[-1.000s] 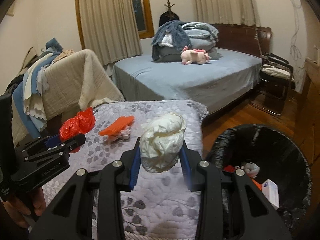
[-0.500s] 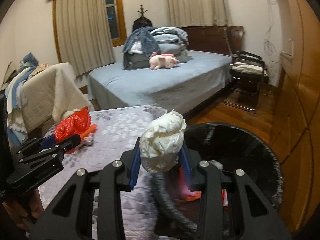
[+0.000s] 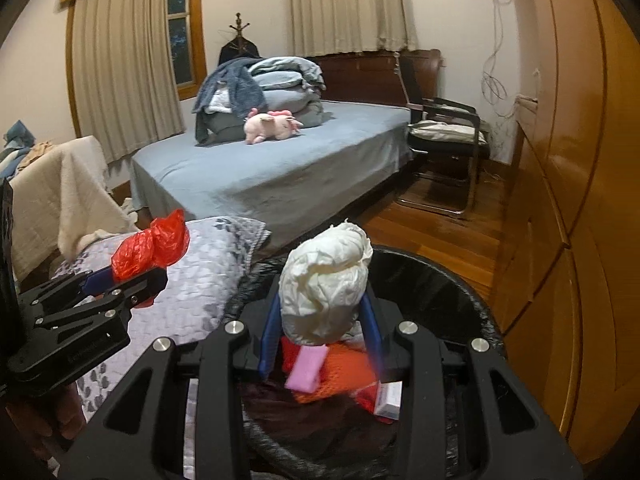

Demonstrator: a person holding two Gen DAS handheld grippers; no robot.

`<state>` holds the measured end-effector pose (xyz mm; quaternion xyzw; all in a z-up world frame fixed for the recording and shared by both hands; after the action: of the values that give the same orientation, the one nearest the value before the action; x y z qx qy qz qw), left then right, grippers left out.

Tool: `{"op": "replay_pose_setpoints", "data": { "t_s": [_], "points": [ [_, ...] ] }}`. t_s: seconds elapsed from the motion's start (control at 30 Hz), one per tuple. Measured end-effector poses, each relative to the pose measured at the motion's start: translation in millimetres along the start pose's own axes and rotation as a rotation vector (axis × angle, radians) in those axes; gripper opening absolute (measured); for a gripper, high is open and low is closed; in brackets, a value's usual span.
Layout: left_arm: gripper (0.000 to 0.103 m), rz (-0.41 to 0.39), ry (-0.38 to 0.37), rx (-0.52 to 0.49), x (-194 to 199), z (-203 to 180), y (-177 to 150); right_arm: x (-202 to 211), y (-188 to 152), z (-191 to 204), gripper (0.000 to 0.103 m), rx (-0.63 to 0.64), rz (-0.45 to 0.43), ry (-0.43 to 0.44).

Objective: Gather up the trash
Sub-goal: 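Move both grippers over the bin and release the white ball and red bag, then move both open grippers back above the orange scrubber and pink sock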

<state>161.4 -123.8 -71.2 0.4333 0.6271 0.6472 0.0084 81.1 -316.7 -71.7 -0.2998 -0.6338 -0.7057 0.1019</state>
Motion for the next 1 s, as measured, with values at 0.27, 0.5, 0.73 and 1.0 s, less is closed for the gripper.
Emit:
{"op": "replay_pose_setpoints", "data": {
  "t_s": [0.27,0.5,0.73,1.0],
  "points": [
    [0.046,0.042,-0.063,-0.029,-45.4,-27.4,8.4,-29.8,-7.0,-20.8,0.039,-0.02,0.045,-0.045],
    [0.073,0.071,-0.14,-0.041,-62.1,-35.9,10.6,-33.9,-17.5,-42.3,0.073,-0.043,0.045,-0.135],
    [0.093,0.033,-0.094,-0.047,-39.1,-18.0,5.2,-23.1,-22.2,-48.6,0.097,-0.066,0.006,-0.191],
    [0.097,-0.017,0.021,0.01,6.8,29.5,-4.3,-16.9,-14.3,-15.8,0.098,-0.049,-0.017,-0.118]
  ]
}}
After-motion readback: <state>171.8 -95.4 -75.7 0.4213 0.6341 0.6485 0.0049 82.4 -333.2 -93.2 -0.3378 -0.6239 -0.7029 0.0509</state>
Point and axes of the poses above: each gripper's, at about its wrist camera, not at the fingertips, and x roughly against the way its jaws point, z to its left, y to its top, the point moved 1 cm from there along -x, roughly the way its jaws point, and after that the axes turned 6 degrees about -y, right-handed, at the moved point
